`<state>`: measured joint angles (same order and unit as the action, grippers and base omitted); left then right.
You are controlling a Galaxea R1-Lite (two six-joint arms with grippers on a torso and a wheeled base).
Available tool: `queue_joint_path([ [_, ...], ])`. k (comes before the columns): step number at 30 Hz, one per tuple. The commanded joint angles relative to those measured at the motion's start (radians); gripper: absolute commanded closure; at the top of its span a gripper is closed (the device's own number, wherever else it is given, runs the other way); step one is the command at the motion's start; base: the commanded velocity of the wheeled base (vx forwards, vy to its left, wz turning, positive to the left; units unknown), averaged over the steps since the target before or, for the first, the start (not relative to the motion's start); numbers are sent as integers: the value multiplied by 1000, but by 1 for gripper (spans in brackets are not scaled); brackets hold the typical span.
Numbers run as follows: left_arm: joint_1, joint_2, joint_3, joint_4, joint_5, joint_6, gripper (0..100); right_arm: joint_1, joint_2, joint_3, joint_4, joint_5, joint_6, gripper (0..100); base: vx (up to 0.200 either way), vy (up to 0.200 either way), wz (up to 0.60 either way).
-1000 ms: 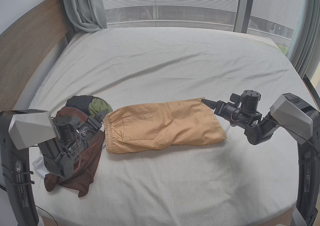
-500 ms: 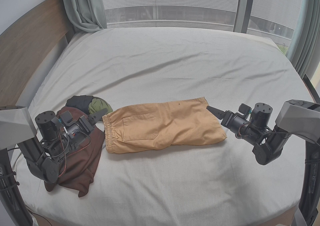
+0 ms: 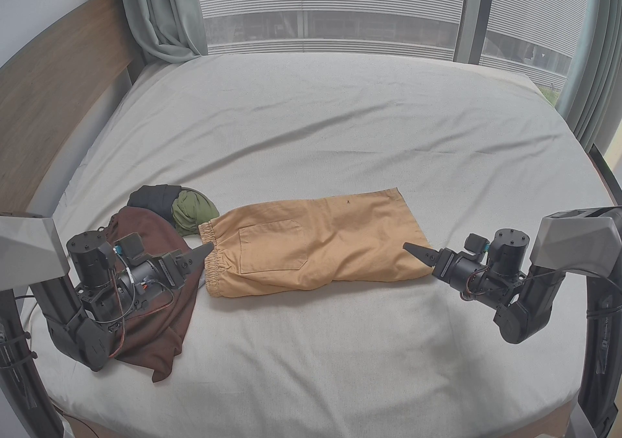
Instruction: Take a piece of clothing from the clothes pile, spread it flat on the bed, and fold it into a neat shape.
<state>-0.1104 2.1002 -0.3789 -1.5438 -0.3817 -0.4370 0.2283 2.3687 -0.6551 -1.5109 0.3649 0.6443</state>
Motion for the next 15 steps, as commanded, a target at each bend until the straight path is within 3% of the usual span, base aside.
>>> queue_joint_path([
  [1,2,18,8,-1,0,1,0,3,60,3,0,0,-2,0,0,0,0],
  [15,2,43,15,-2,14,55,0,32,198,-84,-2,-3,2,0,0,0,0],
])
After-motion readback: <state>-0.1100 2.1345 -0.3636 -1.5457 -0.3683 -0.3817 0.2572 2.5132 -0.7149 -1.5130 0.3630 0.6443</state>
